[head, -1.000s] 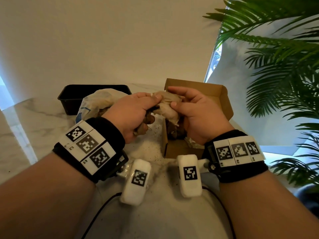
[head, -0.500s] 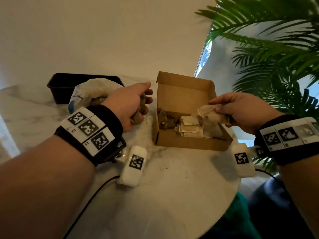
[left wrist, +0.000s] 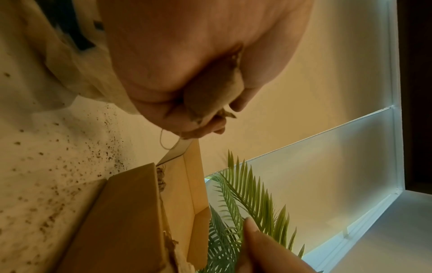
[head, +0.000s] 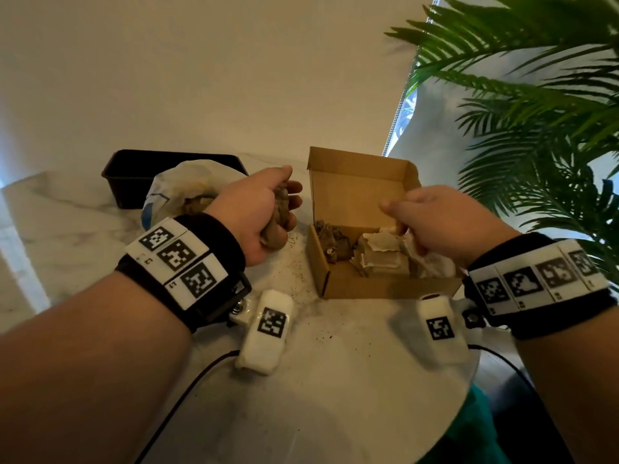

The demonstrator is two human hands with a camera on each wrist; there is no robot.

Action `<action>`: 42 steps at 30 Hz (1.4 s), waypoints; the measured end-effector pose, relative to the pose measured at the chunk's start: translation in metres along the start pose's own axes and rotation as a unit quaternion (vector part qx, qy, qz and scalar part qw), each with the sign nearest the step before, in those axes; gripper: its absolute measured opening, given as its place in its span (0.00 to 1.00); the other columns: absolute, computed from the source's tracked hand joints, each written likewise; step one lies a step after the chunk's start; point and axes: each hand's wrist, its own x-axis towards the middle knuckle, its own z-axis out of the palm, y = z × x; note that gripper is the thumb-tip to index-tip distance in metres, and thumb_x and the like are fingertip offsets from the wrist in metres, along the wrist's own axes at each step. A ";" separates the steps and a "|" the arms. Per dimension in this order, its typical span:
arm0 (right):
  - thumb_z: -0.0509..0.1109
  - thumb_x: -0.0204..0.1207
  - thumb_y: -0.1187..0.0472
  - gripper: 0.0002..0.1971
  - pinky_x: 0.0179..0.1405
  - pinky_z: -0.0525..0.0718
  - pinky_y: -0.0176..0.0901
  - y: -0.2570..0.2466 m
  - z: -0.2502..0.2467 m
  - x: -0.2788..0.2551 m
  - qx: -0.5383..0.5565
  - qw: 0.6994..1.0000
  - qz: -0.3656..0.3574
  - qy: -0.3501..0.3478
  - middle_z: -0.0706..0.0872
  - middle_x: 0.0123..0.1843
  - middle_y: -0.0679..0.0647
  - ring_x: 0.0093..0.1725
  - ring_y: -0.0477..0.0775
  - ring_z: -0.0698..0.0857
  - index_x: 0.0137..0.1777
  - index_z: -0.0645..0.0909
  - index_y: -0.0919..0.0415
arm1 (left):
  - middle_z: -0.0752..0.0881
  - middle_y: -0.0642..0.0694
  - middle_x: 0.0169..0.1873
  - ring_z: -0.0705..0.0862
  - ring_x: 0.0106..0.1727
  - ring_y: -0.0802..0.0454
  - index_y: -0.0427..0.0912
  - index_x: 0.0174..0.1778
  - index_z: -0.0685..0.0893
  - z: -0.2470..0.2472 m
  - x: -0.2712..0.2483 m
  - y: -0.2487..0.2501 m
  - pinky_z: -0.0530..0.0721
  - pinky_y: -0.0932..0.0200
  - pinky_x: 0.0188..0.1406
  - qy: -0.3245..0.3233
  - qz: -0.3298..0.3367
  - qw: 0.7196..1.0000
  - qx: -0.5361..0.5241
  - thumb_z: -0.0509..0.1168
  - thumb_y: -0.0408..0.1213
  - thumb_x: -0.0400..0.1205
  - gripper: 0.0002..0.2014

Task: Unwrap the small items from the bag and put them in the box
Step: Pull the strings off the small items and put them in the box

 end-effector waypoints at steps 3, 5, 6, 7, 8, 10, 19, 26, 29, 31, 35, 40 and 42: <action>0.73 0.73 0.36 0.14 0.55 0.84 0.48 -0.008 0.015 -0.004 -0.132 0.974 -0.030 -0.183 0.90 0.43 0.42 0.47 0.44 0.87 0.46 0.89 0.44 | 0.81 0.49 0.34 0.77 0.25 0.55 0.44 0.47 0.83 -0.002 0.001 0.002 0.66 0.69 0.12 0.002 -0.004 1.000 -0.011 0.63 0.52 0.88 0.15; 0.78 0.70 0.40 0.06 0.62 0.82 0.50 -0.012 0.022 -0.003 -0.163 0.957 -0.043 -0.237 0.90 0.45 0.36 0.51 0.41 0.86 0.44 0.90 0.37 | 0.82 0.49 0.34 0.77 0.26 0.56 0.44 0.47 0.83 -0.003 0.000 0.004 0.67 0.69 0.11 0.002 -0.008 1.000 -0.022 0.64 0.52 0.87 0.15; 0.80 0.70 0.43 0.03 0.62 0.82 0.50 -0.013 0.024 -0.002 -0.164 0.955 -0.051 -0.240 0.90 0.44 0.35 0.51 0.40 0.85 0.43 0.91 0.36 | 0.82 0.49 0.34 0.77 0.26 0.56 0.44 0.47 0.83 -0.003 0.000 0.004 0.67 0.69 0.11 0.002 -0.011 1.000 -0.029 0.64 0.52 0.87 0.14; 0.80 0.70 0.44 0.02 0.61 0.82 0.49 -0.016 0.027 -0.002 -0.165 0.955 -0.059 -0.239 0.90 0.43 0.34 0.50 0.40 0.85 0.41 0.91 0.36 | 0.82 0.49 0.34 0.77 0.26 0.56 0.44 0.47 0.83 -0.003 0.000 0.005 0.67 0.69 0.11 0.002 -0.014 0.999 -0.035 0.64 0.52 0.87 0.14; 0.80 0.71 0.45 0.01 0.59 0.82 0.47 -0.019 0.029 -0.002 -0.162 0.955 -0.065 -0.239 0.90 0.42 0.33 0.49 0.40 0.85 0.41 0.91 0.36 | 0.82 0.49 0.34 0.77 0.27 0.55 0.44 0.47 0.83 -0.003 -0.001 0.005 0.67 0.69 0.11 0.000 -0.016 0.999 -0.040 0.64 0.52 0.87 0.15; 0.79 0.72 0.46 0.01 0.54 0.80 0.44 -0.026 0.032 -0.002 -0.152 0.955 -0.069 -0.245 0.89 0.41 0.32 0.48 0.39 0.85 0.41 0.91 0.36 | 0.82 0.48 0.34 0.77 0.27 0.55 0.43 0.48 0.84 -0.002 -0.002 0.006 0.66 0.69 0.12 -0.005 -0.017 0.999 -0.048 0.64 0.53 0.87 0.15; 0.74 0.74 0.39 0.15 0.42 0.86 0.47 -0.061 0.032 0.008 0.123 0.988 -0.087 -0.042 0.90 0.36 0.47 0.38 0.48 0.87 0.38 0.88 0.50 | 0.81 0.46 0.33 0.75 0.30 0.54 0.41 0.54 0.83 -0.006 0.001 0.007 0.62 0.67 0.23 -0.019 -0.008 0.994 -0.109 0.58 0.59 0.87 0.23; 0.79 0.74 0.53 0.14 0.33 0.86 0.45 -0.076 0.075 0.010 0.348 0.926 -0.075 -0.126 0.93 0.41 0.56 0.36 0.52 0.88 0.50 0.87 0.63 | 0.78 0.47 0.33 0.76 0.27 0.53 0.40 0.48 0.83 0.000 0.004 0.008 0.75 0.61 0.28 0.042 0.110 0.985 -0.127 0.57 0.60 0.87 0.24; 0.80 0.74 0.58 0.09 0.34 0.87 0.43 -0.070 0.086 0.012 0.363 0.922 -0.078 -0.110 0.93 0.45 0.57 0.38 0.51 0.88 0.52 0.88 0.61 | 0.75 0.48 0.31 0.73 0.25 0.54 0.40 0.45 0.81 0.000 0.007 0.006 0.73 0.60 0.25 0.051 0.124 0.986 -0.105 0.58 0.60 0.87 0.24; 0.77 0.76 0.61 0.03 0.33 0.85 0.43 -0.066 0.089 0.014 0.369 0.921 -0.075 -0.102 0.92 0.45 0.57 0.40 0.51 0.87 0.48 0.89 0.58 | 0.73 0.48 0.30 0.72 0.24 0.53 0.40 0.45 0.79 0.002 0.008 0.004 0.72 0.59 0.25 0.032 0.124 0.988 -0.090 0.58 0.62 0.86 0.24; 0.74 0.76 0.62 0.07 0.35 0.82 0.45 -0.055 0.090 0.019 0.395 0.914 -0.076 -0.051 0.91 0.42 0.54 0.43 0.53 0.87 0.38 0.88 0.52 | 0.71 0.47 0.32 0.71 0.28 0.51 0.41 0.51 0.74 0.004 0.006 0.003 0.75 0.57 0.30 -0.006 0.112 0.991 -0.071 0.57 0.64 0.85 0.25; 0.58 0.83 0.69 0.07 0.31 0.85 0.42 -0.048 0.083 0.020 0.613 0.784 -0.018 -0.099 0.89 0.41 0.60 0.37 0.55 0.89 0.52 0.78 0.64 | 0.72 0.52 0.31 0.73 0.27 0.56 0.47 0.52 0.73 -0.001 0.006 0.007 0.73 0.50 0.43 0.055 0.110 0.992 -0.036 0.59 0.62 0.83 0.21; 0.54 0.82 0.69 0.09 0.26 0.80 0.40 -0.046 0.081 0.020 0.641 0.757 0.013 -0.126 0.87 0.38 0.59 0.31 0.52 0.84 0.53 0.76 0.64 | 0.70 0.52 0.31 0.71 0.25 0.57 0.47 0.53 0.73 -0.002 0.006 0.008 0.74 0.50 0.44 0.074 0.107 0.990 -0.050 0.61 0.60 0.83 0.19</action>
